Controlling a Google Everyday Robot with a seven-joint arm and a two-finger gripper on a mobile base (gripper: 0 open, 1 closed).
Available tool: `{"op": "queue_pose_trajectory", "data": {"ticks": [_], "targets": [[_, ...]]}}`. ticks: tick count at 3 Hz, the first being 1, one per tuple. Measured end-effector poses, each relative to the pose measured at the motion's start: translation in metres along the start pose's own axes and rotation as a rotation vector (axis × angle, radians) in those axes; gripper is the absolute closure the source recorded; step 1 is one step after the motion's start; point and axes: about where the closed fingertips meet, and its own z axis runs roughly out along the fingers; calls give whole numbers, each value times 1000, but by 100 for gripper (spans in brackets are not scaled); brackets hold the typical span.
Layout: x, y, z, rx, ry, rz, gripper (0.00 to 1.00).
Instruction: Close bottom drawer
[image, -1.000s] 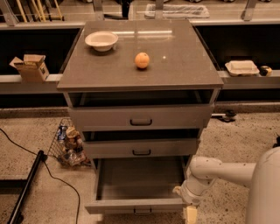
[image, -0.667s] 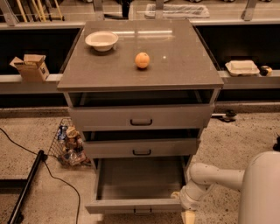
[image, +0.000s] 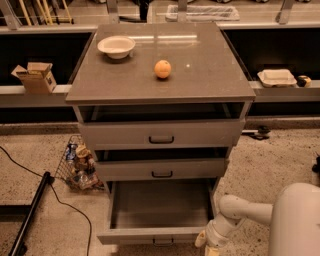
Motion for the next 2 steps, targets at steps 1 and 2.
{"op": "queue_pose_trajectory", "data": {"ticks": [1, 2], "targets": [[3, -4, 14, -2, -16, -3, 64], [7, -12, 25, 10, -40, -5, 87]]}}
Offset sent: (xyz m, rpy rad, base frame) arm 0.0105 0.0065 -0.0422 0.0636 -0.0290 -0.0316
